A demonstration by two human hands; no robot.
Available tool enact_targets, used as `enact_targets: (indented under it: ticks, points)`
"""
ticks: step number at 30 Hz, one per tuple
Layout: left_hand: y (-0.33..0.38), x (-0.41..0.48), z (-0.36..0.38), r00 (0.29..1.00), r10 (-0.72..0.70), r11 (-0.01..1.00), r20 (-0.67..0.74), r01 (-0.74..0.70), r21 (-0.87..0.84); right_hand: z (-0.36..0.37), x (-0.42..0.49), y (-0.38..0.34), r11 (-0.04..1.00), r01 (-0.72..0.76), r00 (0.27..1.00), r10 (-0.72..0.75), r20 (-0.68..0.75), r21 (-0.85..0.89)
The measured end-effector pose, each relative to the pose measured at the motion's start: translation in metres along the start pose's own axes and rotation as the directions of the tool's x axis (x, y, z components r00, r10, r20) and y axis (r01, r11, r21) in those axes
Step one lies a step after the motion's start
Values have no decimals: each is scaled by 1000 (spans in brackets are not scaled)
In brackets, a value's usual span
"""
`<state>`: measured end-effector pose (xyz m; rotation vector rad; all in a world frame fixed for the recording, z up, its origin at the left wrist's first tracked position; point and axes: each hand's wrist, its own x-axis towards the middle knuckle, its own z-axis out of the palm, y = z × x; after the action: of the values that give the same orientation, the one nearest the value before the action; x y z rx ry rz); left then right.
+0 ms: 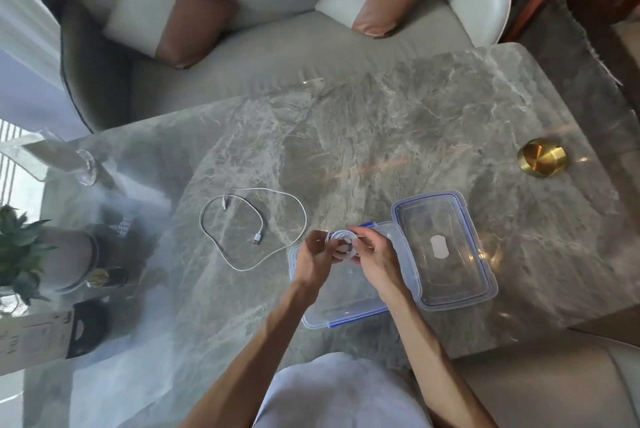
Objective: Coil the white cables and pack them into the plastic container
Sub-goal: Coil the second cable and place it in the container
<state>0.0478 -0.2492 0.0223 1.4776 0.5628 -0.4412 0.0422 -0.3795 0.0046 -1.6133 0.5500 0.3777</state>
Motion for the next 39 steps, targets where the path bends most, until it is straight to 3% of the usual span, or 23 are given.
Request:
enact_targets:
  ticks: [2,6,8,10,13,15,18,22,24,26,27,29,31,33,35,39]
  points:
    - [4,-1,-7,1000,18,1000,-16,-18,6,6,-3,-3,998,-2,1000,0,25,68]
    - [10,-3,-19,1000,5,1000,31,-5,17,11,-6,-5,1000,22,998,-23,51,6]
    - [10,-2,-24,993,-81,997,82,81,7,9,-10,-4,995,77,996,-74,55,-63]
    - [11,-1,-30,974,-191,978,123,200,-61,2,-14,0,951,238,970,-221,103,-198]
    - [9,0,-39,938,-274,937,211,310,-163,-14,-19,9,820,469,873,-373,315,-328]
    - [5,1,-40,914,-300,912,272,358,-199,-23,-21,12,802,497,843,-357,402,-332]
    - [-4,4,-31,855,-440,821,275,507,-263,-27,-19,20,741,527,846,-407,345,-417]
    - [-16,10,-21,812,-537,782,229,581,-225,-22,-11,33,789,403,915,-341,216,-463]
    - [-19,10,-20,799,-575,787,176,599,-146,-23,-3,39,901,170,980,-114,160,-400]
    - [-20,7,-19,838,-541,841,69,540,32,-24,8,45,935,-35,985,92,145,-352]
    - [-22,5,-19,890,-456,876,-10,451,172,-24,14,49,930,-97,981,150,123,-354]
    - [-24,-1,-24,983,-96,868,-158,160,470,-20,25,54,923,-174,975,210,69,-343]
    - [-27,-10,-34,959,231,708,-167,-48,704,-12,33,53,911,-184,976,213,38,-370]
    - [-36,-14,-47,926,347,516,-147,-57,855,-1,38,47,918,-176,980,198,28,-357]
    - [-46,-14,-58,944,287,483,-161,2,876,11,44,42,939,-198,978,209,9,-280]
    - [-66,-11,-67,990,73,710,-117,31,704,30,46,39,941,-267,964,256,-80,-207]
